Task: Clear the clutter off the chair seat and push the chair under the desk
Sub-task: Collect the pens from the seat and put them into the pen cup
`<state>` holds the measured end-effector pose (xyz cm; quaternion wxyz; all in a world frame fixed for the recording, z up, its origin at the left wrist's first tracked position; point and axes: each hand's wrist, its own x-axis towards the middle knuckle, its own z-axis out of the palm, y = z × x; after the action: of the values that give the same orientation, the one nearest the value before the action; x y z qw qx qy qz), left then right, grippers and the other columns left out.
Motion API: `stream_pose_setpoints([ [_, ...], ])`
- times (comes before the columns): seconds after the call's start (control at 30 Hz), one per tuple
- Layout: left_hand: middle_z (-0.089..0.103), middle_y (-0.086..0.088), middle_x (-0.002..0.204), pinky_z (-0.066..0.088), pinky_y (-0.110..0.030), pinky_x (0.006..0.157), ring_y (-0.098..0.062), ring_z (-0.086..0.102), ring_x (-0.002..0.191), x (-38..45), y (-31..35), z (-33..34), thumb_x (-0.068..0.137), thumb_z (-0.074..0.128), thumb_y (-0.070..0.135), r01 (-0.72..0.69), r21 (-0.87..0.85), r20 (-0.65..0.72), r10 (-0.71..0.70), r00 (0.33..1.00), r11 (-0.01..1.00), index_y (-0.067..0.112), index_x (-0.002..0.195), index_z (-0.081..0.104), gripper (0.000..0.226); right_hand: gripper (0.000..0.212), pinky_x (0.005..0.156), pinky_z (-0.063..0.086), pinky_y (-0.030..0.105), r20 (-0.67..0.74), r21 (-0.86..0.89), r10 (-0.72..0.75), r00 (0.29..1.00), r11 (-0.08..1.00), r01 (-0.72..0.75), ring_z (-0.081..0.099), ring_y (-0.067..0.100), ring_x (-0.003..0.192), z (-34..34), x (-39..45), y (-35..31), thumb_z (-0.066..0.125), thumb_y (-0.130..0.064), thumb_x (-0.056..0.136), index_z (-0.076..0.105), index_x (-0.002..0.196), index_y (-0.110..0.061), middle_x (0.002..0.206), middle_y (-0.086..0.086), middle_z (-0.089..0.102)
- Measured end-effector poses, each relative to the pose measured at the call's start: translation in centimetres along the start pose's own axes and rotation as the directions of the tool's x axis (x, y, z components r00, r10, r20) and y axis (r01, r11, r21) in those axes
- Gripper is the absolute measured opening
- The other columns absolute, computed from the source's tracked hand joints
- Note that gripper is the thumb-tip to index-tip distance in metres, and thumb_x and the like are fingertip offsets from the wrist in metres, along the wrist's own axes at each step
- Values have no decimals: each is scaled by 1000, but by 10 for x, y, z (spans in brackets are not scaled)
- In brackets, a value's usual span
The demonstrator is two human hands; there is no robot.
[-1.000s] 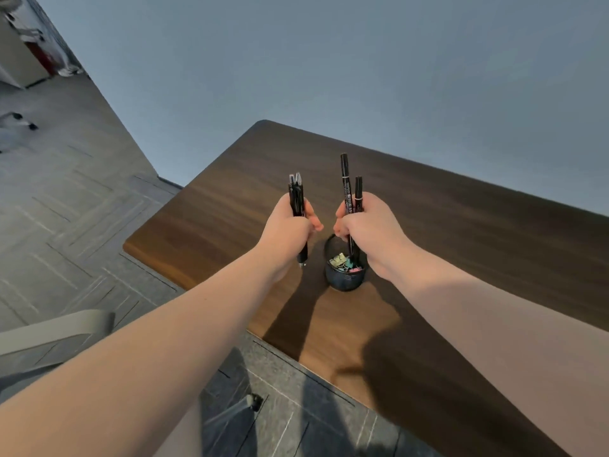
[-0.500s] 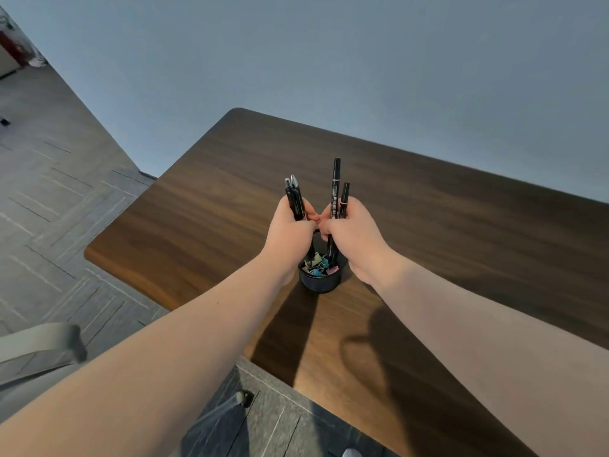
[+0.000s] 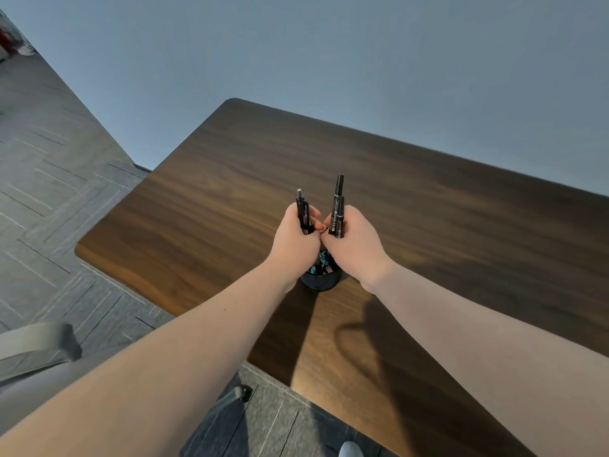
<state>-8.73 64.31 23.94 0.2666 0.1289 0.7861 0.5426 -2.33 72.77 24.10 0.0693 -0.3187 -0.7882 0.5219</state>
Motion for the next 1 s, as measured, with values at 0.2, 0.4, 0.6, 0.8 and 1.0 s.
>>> stream_pose_setpoints([
  [0.2, 55, 5, 116, 46, -26, 81, -14, 54, 106, -6, -1, -4, 87, 51, -1, -7, 77, 73, 1, 997, 997, 31, 131, 38, 56, 41, 88, 53, 31, -31, -67, -10, 999, 998, 8, 57, 17, 106, -3, -5, 0, 58, -6, 88, 47, 126, -18, 117, 1, 58],
  [0.4, 29, 3, 154, 28, -23, 104, -15, 26, 143, -14, 4, -9, 85, 53, -5, -42, 109, 98, 32, 995, 993, 30, 145, 23, 76, 60, 112, 36, 35, -65, -133, -77, 995, 989, 67, 40, 18, 136, -9, -11, 0, 61, -4, 87, 38, 141, -18, 146, 1, 44],
  [0.6, 23, 6, 157, 31, -42, 115, -25, 33, 140, -31, 11, -26, 87, 56, 6, -84, 263, 105, 58, 993, 961, 30, 147, 20, 74, 60, 115, 27, 32, -50, -288, -148, 988, 949, 128, 28, 17, 143, -12, -25, 1, 58, -12, 90, 33, 144, -21, 155, 1, 31],
  [0.8, 8, 3, 160, 22, -33, 117, -18, 13, 147, -58, 3, -63, 89, 56, 17, -101, 437, 175, 26, 984, 894, 26, 149, 16, 73, 62, 114, 29, 38, 4, -399, -162, 987, 905, 150, 21, 21, 146, -1, -56, -13, 56, -23, 93, 27, 147, -29, 160, 0, 16],
  [1.0, 3, 0, 161, 15, -38, 119, -22, 3, 149, -108, -11, -133, 91, 56, 26, -109, 552, 155, 27, 988, 827, 27, 150, 12, 73, 64, 115, 26, 37, 62, -481, -213, 975, 850, 216, 19, 21, 147, 43, -107, -48, 56, -33, 93, 24, 148, -31, 161, -1, 13],
])
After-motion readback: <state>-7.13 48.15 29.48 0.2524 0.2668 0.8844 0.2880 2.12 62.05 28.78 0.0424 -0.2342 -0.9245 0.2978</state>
